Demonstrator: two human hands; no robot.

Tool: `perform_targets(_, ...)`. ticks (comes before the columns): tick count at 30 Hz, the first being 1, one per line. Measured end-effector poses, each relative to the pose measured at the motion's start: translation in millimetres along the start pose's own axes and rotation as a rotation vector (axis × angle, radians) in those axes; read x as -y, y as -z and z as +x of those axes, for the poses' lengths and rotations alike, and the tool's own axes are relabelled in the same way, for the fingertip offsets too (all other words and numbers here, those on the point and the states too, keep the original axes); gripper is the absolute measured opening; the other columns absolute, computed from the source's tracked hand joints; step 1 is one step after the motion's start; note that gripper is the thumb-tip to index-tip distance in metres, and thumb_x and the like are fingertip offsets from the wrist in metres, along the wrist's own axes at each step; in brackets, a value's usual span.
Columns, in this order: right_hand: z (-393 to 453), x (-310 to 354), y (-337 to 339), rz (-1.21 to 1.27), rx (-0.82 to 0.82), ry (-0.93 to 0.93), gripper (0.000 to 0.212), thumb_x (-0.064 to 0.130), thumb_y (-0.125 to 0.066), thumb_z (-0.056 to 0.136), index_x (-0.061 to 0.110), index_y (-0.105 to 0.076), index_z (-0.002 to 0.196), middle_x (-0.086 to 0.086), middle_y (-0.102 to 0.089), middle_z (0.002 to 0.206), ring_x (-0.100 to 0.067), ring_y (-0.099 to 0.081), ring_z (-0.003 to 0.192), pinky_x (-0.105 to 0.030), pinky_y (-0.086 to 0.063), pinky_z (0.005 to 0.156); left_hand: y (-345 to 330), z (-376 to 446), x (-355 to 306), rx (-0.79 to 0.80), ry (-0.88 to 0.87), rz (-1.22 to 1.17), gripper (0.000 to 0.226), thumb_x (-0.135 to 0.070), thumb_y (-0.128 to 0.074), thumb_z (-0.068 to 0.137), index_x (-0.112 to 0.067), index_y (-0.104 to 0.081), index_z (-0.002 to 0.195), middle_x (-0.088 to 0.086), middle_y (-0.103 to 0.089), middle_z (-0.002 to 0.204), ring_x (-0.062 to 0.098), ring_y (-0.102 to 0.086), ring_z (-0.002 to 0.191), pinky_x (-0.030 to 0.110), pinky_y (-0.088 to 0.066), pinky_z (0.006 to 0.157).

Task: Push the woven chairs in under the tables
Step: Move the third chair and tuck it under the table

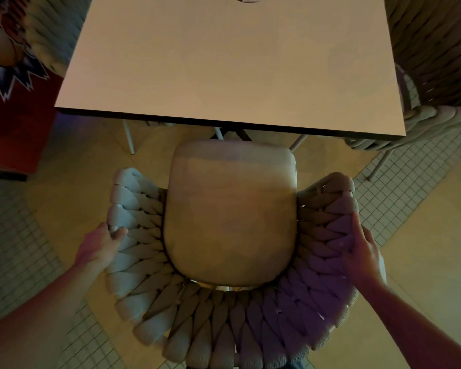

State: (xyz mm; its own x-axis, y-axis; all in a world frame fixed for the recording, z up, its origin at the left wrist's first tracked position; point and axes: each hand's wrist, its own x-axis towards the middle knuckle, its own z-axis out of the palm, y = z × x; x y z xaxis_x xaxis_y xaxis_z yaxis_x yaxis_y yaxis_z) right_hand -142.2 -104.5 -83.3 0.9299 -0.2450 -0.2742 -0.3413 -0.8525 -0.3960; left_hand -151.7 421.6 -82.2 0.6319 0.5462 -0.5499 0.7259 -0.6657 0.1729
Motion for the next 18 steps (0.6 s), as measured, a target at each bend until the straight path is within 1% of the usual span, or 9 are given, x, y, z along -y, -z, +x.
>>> perform_targets(3,-1.2,-0.9,1.1,0.0,0.002,0.012,0.094,0.007,-0.059,0.075,0.045,-0.014,0.149,0.0,-0.054,0.123,-0.025,-0.054,0.078,-0.033,-0.043,0.057,0.8,-1.1,-0.7,0.016,0.0,-0.013,0.044,-0.042,-0.054,0.09,0.0,-0.055,0.103,0.022,-0.062,0.097,0.038,-0.06,0.086,0.04,-0.046,0.068)
perform_targets(6,-1.7,-0.1,1.5,0.002,0.005,0.0,0.096,0.007,-0.06,0.075,0.047,-0.012,0.148,0.001,-0.053,0.122,-0.023,-0.052,0.077,-0.033,-0.043,0.058,1.4,-2.4,-1.3,0.021,-0.004,-0.008,0.042,-0.043,-0.053,0.09,-0.002,-0.055,0.102,0.017,-0.06,0.09,0.034,-0.057,0.079,0.039,-0.045,0.065)
perform_targets(11,-1.7,-0.9,-0.1,0.007,0.001,0.0,0.097,0.006,-0.06,0.075,0.046,-0.012,0.148,0.001,-0.053,0.121,-0.021,-0.051,0.075,-0.032,-0.041,0.056,1.3,-3.0,-1.3,0.023,-0.017,0.009,0.042,-0.044,-0.052,0.091,-0.003,-0.054,0.1,0.019,-0.062,0.091,0.036,-0.06,0.078,0.042,-0.049,0.067)
perform_targets(16,-2.0,-2.4,-1.7,0.002,-0.007,0.007,0.097,0.008,-0.061,0.076,0.048,-0.01,0.148,-0.003,-0.054,0.123,-0.027,-0.056,0.079,-0.034,-0.045,0.057,-0.5,-1.9,-0.2,0.002,-0.019,0.012,0.041,-0.043,-0.053,0.09,-0.003,-0.055,0.098,0.019,-0.063,0.091,0.037,-0.059,0.081,0.042,-0.048,0.071)
perform_targets(18,-2.5,-2.7,-3.3,0.001,-0.012,-0.002,0.096,0.008,-0.061,0.077,0.047,-0.01,0.148,-0.004,-0.054,0.123,-0.027,-0.056,0.079,-0.034,-0.045,0.057,-1.1,-1.1,0.5,0.004,-0.023,0.008,0.042,-0.043,-0.053,0.09,-0.003,-0.055,0.099,0.019,-0.063,0.092,0.036,-0.059,0.082,0.042,-0.048,0.072)
